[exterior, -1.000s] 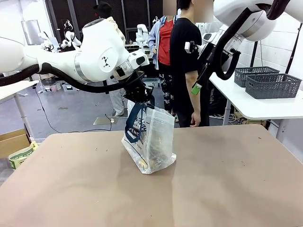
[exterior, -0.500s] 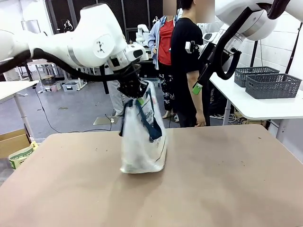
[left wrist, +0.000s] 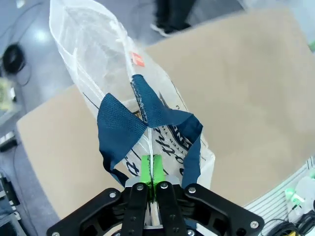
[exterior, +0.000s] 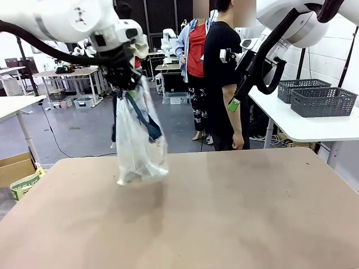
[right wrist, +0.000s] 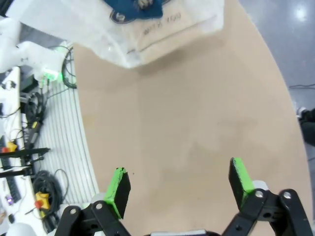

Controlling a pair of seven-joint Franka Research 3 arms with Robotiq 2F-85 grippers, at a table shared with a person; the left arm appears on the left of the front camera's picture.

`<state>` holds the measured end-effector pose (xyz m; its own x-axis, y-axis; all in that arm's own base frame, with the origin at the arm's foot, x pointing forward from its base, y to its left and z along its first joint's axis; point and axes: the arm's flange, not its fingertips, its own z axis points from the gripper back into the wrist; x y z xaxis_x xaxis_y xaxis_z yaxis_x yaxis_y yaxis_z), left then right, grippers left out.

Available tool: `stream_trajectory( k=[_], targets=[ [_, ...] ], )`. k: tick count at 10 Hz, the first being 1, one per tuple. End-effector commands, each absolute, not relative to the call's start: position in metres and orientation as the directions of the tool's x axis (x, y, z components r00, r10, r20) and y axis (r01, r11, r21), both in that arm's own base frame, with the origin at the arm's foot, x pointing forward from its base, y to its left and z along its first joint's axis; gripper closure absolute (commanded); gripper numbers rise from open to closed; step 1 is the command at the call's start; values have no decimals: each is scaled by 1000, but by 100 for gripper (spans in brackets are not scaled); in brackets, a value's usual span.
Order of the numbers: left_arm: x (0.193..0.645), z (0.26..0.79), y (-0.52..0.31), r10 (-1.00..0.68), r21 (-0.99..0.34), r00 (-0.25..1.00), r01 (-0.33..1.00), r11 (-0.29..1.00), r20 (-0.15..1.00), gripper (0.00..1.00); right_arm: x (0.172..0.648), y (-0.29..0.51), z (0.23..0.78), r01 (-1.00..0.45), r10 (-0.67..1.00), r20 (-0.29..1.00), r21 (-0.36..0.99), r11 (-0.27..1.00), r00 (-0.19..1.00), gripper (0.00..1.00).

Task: Transfer purchased items from the store into the shopping bag.
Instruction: Move the Reusable shopping bag to the right side of the table.

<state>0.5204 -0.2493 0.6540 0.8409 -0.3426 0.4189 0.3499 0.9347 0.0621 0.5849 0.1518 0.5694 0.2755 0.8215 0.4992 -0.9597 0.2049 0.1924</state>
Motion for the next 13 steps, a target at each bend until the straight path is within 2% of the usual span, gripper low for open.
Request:
stream_trajectory(
  k=[1, 6, 8, 10, 13],
  targets=[
    [499, 656, -221, -267, 111, 847, 243, 964, 459, 100, 584, 152, 572, -955, 820, 493, 206, 215, 291, 0],
    [484, 636, -130, -201, 239, 880, 104, 965, 431, 100, 584, 152, 572, -955, 820, 493, 206, 215, 291, 0],
    [476, 620, -98, -146, 212, 888, 56, 976, 436, 100, 584, 152, 572, -955, 820, 493, 206, 215, 291, 0],
    [464, 604, -72, -126, 204, 900, 43, 978, 416, 100, 584, 152, 572, -955, 820, 493, 206, 215, 291, 0],
    [461, 580, -51, -168, 195, 903, 96, 976, 394, 100, 584, 152, 572, -955, 820, 493, 206, 215, 291, 0]
  ],
)
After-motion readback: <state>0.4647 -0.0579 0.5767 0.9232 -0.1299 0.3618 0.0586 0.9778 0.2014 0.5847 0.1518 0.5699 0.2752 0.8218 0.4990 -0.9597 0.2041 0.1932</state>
